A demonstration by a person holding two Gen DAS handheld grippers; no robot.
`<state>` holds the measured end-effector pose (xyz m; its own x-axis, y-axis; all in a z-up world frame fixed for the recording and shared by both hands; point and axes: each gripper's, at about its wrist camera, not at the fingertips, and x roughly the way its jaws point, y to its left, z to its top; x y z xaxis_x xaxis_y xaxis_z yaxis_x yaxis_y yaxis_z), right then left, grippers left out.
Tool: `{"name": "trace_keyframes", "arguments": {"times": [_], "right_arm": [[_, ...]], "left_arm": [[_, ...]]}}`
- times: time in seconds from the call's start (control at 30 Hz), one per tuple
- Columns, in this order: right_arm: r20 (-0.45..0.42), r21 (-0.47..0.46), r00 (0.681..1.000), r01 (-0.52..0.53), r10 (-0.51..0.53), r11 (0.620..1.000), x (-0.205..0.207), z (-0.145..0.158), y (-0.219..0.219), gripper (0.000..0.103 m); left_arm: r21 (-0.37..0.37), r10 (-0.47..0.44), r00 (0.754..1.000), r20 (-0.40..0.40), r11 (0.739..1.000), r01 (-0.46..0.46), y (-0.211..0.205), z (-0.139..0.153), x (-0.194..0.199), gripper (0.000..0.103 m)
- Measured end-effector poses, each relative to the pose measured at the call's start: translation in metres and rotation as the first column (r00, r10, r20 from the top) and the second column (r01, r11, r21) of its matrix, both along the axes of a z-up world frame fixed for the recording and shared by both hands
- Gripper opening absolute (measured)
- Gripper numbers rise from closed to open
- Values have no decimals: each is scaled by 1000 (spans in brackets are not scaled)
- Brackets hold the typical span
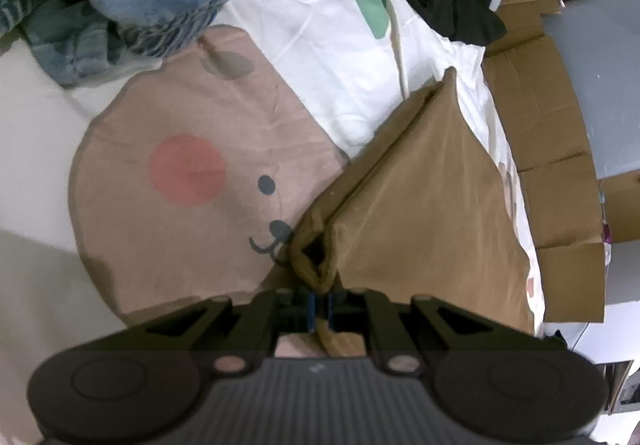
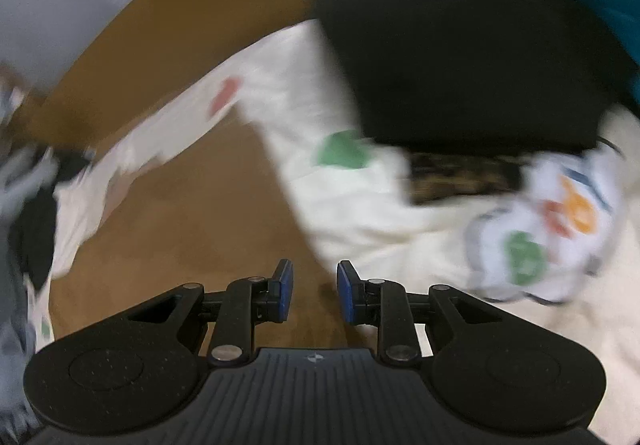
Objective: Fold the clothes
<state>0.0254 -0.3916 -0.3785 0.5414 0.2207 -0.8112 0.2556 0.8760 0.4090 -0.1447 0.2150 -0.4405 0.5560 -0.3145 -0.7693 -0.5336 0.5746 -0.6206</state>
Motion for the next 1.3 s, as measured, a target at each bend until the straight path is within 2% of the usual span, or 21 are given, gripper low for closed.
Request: {"name": "trace_keyframes", "arguments": {"times": [0.13, 0.3, 0.37, 0.43, 0.53, 0.67, 1.03, 1.23, 1.3], "right_arm": [[-3, -12, 986, -167, 167, 986, 24, -6, 53, 26], [-23, -45, 943, -334, 333, 941, 47, -13, 114, 26], [-34, -75, 913, -408, 406, 910, 53, -15, 141, 26], [-48, -119, 880, -475, 473, 872, 54, -19, 168, 25], [-41, -131, 831, -554, 554, 822, 50, -22, 200, 25], [-47, -120, 803, -595, 594, 795, 43, -26, 224, 25], [-90, -98, 668, -744, 739, 661, -8, -35, 259, 25], [-117, -99, 639, -770, 761, 631, -25, -37, 260, 25], [-116, -110, 638, -770, 761, 629, -27, -37, 259, 23]], "left_arm": [[-9, -1, 1000, 10, 1000, 1, 1, 2, -1, 6], [-33, 12, 1000, 24, 999, -12, 4, 5, -1, 6], [-73, 45, 999, 22, 996, -43, 7, 4, -2, 6], [-79, 48, 999, 22, 996, -47, 7, 6, -1, 6], [-74, 38, 999, 32, 997, -35, 5, 11, 1, 6], [-60, 24, 999, 42, 998, -21, 6, 13, 0, 6], [-43, 16, 999, 49, 999, -14, 4, 4, -6, 6], [-41, 17, 998, 54, 999, -15, 3, 3, -7, 6], [-39, 15, 998, 55, 999, -13, 2, 2, -8, 6]]}}
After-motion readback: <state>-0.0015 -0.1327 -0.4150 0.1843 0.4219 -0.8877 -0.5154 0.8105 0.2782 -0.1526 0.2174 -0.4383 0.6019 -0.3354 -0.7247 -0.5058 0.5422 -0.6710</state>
